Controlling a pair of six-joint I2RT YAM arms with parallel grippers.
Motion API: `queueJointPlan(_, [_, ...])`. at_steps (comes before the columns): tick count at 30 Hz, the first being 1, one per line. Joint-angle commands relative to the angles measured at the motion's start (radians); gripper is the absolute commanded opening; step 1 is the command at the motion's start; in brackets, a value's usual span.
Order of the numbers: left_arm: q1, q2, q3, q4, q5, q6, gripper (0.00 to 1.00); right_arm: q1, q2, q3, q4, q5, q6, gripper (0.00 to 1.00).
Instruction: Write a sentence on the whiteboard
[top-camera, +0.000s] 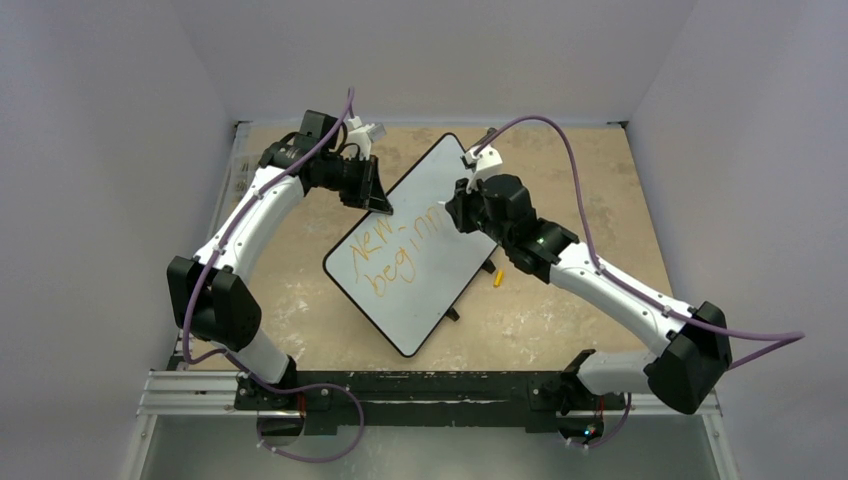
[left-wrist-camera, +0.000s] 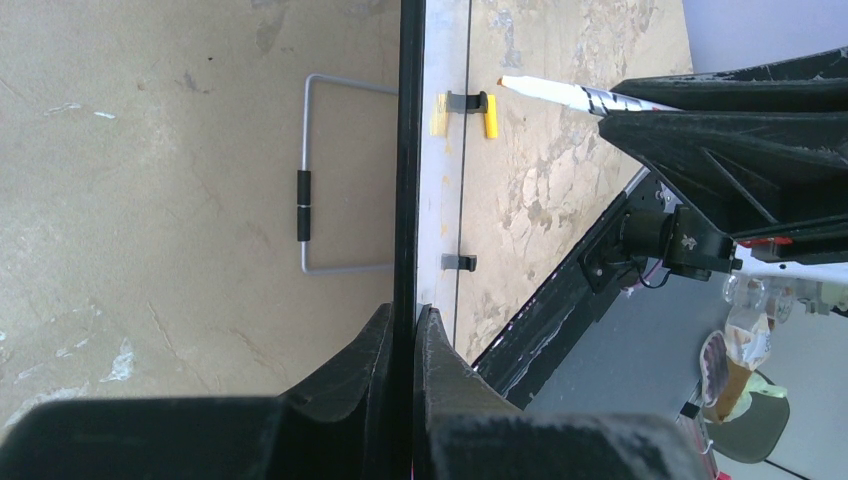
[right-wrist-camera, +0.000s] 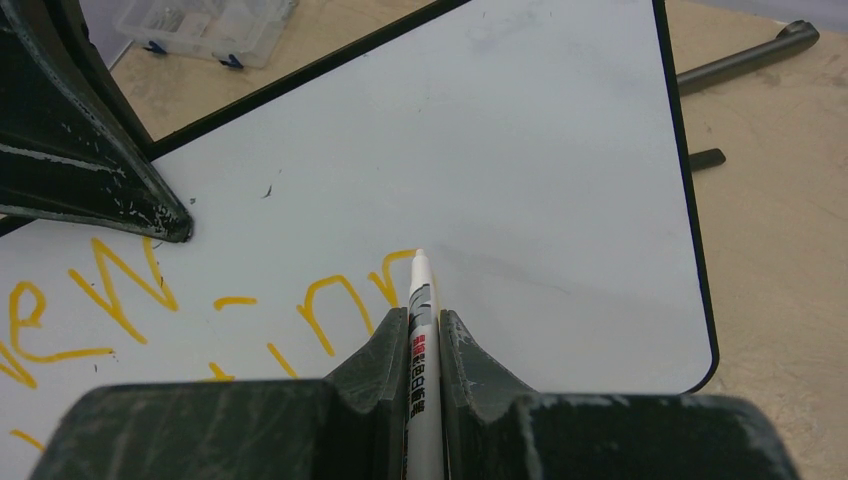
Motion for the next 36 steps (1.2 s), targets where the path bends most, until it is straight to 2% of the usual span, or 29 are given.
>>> queueJointPlan(1, [0.01,-0.042,0.002,0.012,-0.123,0.041,0.0,-0.014,0.037,0.057,0.043,0.014,-0.018,0.0])
queueJointPlan(9, [0.011,-0.044,0.004,0.012,-0.12,0.041,0.0,-0.041,0.078,0.05,0.064,0.003,-0.014,0.0])
queueJointPlan(27, [0.01,-0.046,0.004,0.014,-0.115,0.04,0.0,-0.042,0.011,-0.145,0.08,-0.038,0.039,0.0])
queueJointPlan(36, [0.01,-0.044,0.004,0.014,-0.115,0.039,0.0,-0.042,-0.039,-0.102,0.055,-0.024,0.031,0.0])
